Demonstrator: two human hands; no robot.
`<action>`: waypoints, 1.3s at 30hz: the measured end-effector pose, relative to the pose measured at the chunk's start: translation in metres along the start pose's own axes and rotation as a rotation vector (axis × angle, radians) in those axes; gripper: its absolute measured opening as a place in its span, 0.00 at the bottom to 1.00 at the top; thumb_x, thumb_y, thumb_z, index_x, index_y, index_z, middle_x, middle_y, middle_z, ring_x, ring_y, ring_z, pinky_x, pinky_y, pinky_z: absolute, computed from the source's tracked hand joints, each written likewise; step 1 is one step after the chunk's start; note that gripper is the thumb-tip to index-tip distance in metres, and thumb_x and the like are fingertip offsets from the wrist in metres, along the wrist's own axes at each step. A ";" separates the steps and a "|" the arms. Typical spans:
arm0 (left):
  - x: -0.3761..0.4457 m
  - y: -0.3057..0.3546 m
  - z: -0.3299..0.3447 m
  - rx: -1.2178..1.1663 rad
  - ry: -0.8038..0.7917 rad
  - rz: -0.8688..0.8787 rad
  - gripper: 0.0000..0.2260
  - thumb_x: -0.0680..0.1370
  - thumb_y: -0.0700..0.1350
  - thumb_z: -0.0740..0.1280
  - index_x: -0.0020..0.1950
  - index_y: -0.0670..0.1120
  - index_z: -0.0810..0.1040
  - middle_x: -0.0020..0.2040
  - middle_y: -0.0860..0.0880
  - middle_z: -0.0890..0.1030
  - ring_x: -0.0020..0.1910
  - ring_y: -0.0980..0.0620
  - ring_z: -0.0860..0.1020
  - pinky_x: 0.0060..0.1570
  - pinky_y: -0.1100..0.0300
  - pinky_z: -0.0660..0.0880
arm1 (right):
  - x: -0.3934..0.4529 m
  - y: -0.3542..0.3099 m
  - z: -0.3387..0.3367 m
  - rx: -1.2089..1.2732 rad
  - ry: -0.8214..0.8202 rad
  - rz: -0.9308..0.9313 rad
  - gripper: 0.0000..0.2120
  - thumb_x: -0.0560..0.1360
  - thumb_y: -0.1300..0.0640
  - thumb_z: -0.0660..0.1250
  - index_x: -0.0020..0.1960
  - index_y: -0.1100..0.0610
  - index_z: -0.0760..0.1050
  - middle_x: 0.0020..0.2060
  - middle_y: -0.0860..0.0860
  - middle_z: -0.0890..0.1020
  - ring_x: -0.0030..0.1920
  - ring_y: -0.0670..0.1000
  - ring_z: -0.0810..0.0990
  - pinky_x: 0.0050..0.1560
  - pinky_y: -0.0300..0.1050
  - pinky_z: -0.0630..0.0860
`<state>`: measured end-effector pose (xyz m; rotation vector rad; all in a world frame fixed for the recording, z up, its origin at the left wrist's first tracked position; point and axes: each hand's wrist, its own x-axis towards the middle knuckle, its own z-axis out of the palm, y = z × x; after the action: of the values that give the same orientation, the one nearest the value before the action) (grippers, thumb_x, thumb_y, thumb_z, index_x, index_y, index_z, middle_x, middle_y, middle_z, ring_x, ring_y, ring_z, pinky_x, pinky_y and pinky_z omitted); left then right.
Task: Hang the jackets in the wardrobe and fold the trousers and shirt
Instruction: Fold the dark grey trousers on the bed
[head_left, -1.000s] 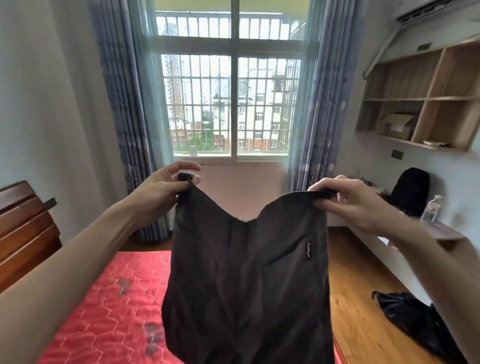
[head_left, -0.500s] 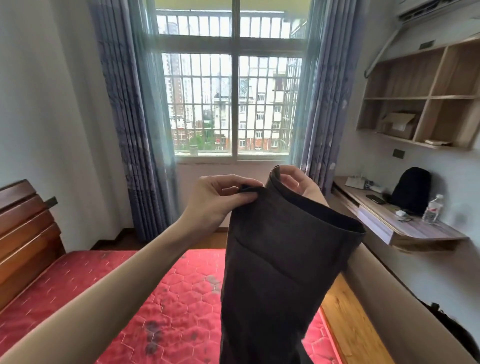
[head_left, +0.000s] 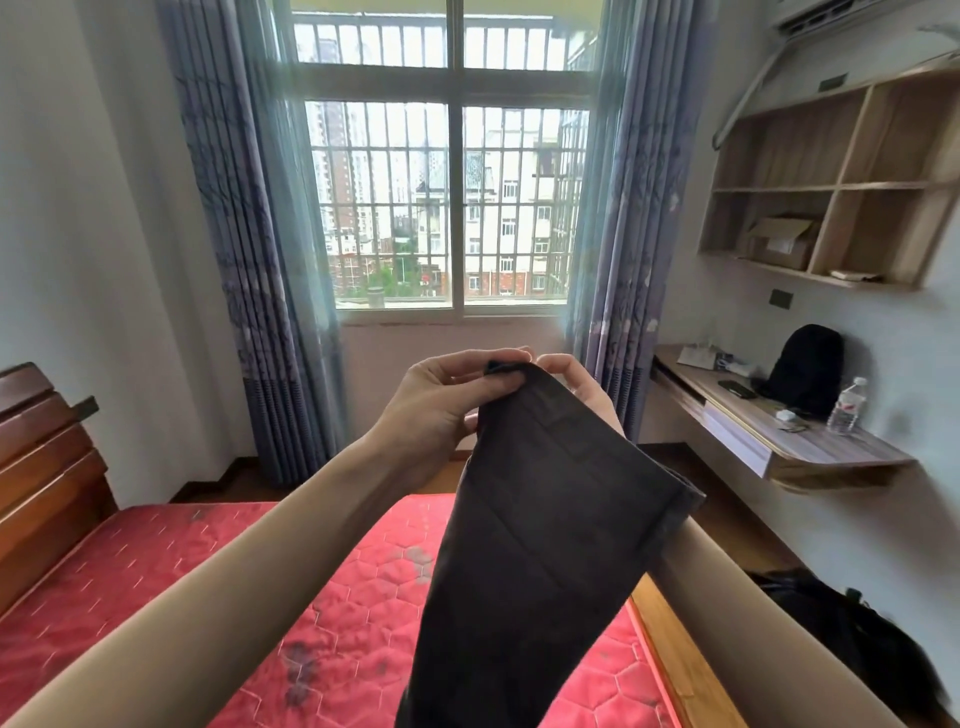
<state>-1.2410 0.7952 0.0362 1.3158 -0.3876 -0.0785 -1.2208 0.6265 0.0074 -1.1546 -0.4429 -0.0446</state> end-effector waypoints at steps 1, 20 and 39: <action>-0.001 -0.002 0.001 -0.016 0.008 -0.043 0.11 0.73 0.44 0.79 0.55 0.50 0.88 0.59 0.47 0.86 0.58 0.44 0.82 0.62 0.47 0.76 | -0.004 -0.001 0.001 0.015 0.006 -0.041 0.15 0.69 0.62 0.80 0.50 0.55 0.77 0.49 0.55 0.84 0.48 0.55 0.83 0.50 0.48 0.80; 0.004 -0.013 -0.012 -0.144 0.411 0.201 0.07 0.74 0.37 0.78 0.49 0.47 0.90 0.48 0.44 0.89 0.46 0.51 0.86 0.48 0.62 0.82 | -0.050 0.001 -0.032 -0.131 -0.001 0.093 0.45 0.68 0.16 0.53 0.58 0.52 0.85 0.58 0.53 0.86 0.61 0.54 0.84 0.66 0.51 0.79; 0.011 0.011 -0.078 0.678 0.000 -0.023 0.14 0.80 0.49 0.72 0.64 0.46 0.85 0.56 0.52 0.88 0.57 0.54 0.86 0.63 0.53 0.80 | -0.001 -0.052 -0.042 -0.638 0.032 -0.318 0.05 0.75 0.62 0.78 0.47 0.54 0.87 0.42 0.46 0.89 0.42 0.42 0.87 0.42 0.33 0.80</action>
<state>-1.2071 0.8670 0.0338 1.9884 -0.4156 0.0397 -1.2217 0.5671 0.0389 -1.6940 -0.6031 -0.5107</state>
